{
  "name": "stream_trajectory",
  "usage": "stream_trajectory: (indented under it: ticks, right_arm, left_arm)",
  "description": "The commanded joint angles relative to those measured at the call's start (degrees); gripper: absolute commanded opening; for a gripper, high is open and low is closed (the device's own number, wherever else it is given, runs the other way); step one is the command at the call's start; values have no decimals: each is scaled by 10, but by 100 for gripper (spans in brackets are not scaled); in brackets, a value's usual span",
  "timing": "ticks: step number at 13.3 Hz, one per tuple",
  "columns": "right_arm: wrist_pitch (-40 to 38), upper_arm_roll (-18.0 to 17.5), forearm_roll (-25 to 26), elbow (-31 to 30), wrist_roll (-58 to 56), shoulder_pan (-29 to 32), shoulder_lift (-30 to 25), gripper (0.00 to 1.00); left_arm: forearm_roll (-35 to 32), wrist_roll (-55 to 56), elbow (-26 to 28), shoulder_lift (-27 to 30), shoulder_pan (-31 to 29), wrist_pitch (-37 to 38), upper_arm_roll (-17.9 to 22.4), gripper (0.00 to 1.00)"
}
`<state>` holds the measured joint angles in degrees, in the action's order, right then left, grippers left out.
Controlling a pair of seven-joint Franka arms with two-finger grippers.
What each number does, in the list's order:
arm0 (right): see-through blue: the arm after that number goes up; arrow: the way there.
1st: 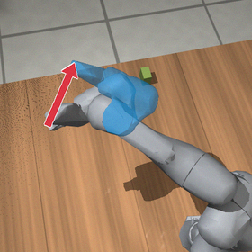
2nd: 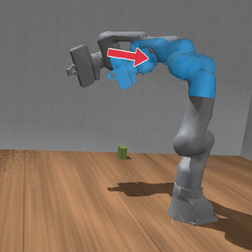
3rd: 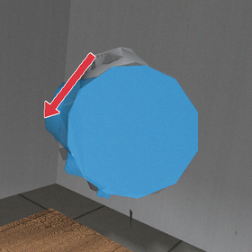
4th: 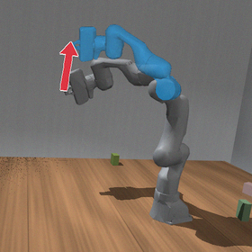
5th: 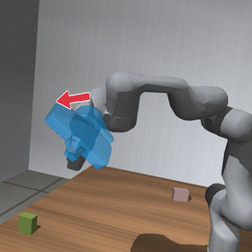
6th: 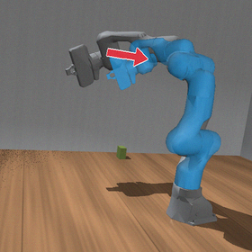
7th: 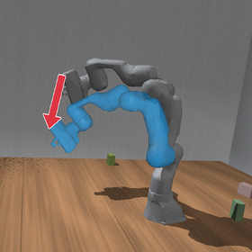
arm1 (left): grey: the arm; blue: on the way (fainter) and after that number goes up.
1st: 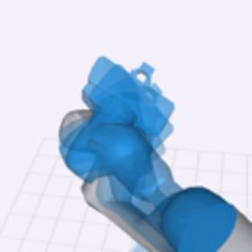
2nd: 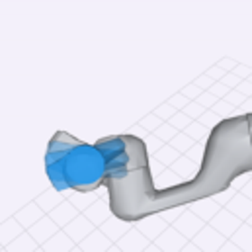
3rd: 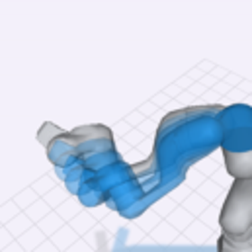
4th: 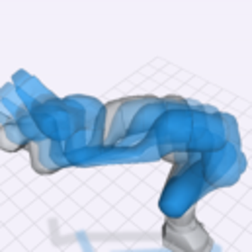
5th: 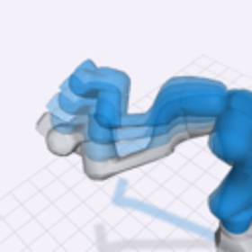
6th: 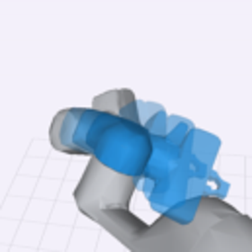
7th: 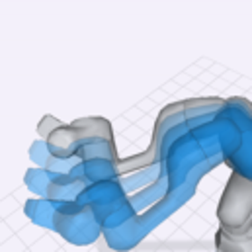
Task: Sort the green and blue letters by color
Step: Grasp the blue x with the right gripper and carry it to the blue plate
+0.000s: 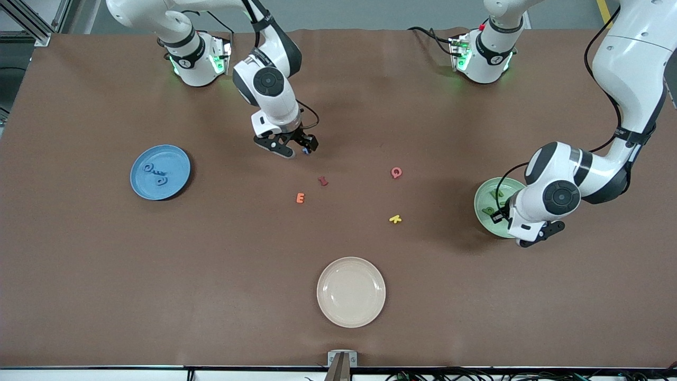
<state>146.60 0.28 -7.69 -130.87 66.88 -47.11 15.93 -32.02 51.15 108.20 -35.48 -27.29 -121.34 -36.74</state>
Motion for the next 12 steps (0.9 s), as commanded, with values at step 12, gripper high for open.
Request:
stream_trajectory:
  ticks: [12]
  right_arm:
    - [58,9,4,18,37,-40,84,59]
  left_arm:
    - [-48,-7,7,-12,-8,-32,-4,3]
